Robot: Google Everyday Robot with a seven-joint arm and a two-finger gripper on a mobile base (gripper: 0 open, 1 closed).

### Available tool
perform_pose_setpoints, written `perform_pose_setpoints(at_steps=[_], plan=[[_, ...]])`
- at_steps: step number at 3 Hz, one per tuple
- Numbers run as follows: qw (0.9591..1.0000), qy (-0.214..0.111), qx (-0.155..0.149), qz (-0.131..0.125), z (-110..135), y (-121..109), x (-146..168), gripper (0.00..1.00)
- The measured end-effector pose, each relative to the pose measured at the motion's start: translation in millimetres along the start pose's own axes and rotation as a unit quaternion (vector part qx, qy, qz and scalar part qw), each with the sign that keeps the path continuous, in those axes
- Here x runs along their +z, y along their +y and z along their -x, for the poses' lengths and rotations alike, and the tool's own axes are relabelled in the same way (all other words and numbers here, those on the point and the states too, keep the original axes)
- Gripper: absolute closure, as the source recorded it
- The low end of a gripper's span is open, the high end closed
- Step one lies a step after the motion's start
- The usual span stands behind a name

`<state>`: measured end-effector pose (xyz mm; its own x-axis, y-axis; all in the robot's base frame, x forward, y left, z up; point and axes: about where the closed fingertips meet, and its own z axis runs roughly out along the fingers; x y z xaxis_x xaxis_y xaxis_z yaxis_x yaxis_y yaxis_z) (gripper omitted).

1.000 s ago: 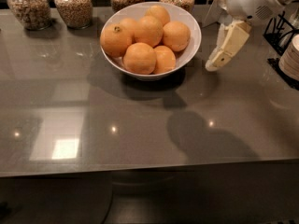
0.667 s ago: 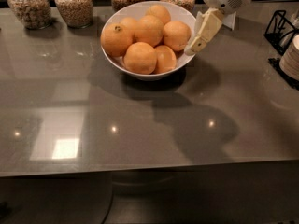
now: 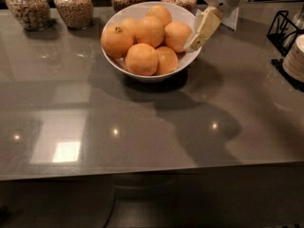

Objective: Pick orange from white bowl

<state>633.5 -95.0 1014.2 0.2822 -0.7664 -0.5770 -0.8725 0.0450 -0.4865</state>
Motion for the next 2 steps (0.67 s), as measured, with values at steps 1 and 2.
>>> perform_pose_setpoints(at_steps=[1, 2], plan=[[0.9998, 0.007, -0.012, -0.015, -13.7, -17.4, 17.5, 0.0], [0.9995, 0.02, -0.009, -0.022, -30.2, -29.3, 32.4, 0.08]])
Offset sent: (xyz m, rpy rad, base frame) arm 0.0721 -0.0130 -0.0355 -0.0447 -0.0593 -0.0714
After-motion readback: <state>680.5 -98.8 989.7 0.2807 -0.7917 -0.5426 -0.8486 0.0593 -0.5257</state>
